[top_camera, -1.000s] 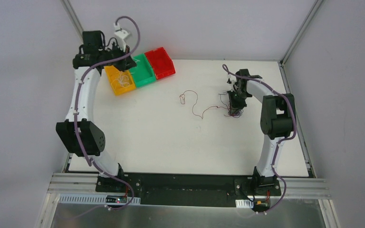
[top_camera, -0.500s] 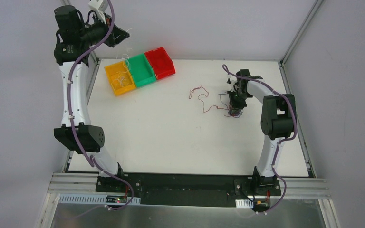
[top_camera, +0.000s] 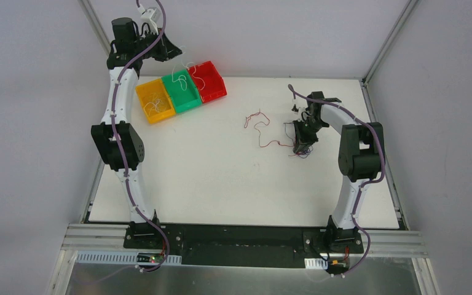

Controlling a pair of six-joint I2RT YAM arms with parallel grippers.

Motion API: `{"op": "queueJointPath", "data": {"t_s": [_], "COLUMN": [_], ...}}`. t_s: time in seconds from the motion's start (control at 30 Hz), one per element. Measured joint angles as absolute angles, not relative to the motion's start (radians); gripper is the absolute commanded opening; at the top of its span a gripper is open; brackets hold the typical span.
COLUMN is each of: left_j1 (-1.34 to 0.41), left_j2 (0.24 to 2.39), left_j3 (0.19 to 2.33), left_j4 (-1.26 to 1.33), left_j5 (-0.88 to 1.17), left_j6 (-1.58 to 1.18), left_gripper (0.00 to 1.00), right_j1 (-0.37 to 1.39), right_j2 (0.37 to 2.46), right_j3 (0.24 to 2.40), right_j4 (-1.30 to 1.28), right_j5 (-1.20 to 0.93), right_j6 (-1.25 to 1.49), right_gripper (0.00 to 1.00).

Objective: Untangle the cables

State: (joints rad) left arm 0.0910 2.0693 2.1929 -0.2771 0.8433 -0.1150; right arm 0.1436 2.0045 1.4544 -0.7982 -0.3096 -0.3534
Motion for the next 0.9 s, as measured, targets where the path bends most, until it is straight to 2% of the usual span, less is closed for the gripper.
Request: {"op": "queueJointPath", "data": {"t_s": [0.9], "left_j1": [0.091], "left_j2": [2.043], "left_j3": [2.224], "left_j4": [-0.162], "left_j5": [0.760], "left_j6": [-0.196], "left_gripper": [0.00], "right_j1": [0.144], "right_j2": [1.976], "right_j3": [1.454], "right_j4": [-0.820], "right_j5": [-0.323], "right_j6": [-0.368], "right_gripper": [0.00]}}
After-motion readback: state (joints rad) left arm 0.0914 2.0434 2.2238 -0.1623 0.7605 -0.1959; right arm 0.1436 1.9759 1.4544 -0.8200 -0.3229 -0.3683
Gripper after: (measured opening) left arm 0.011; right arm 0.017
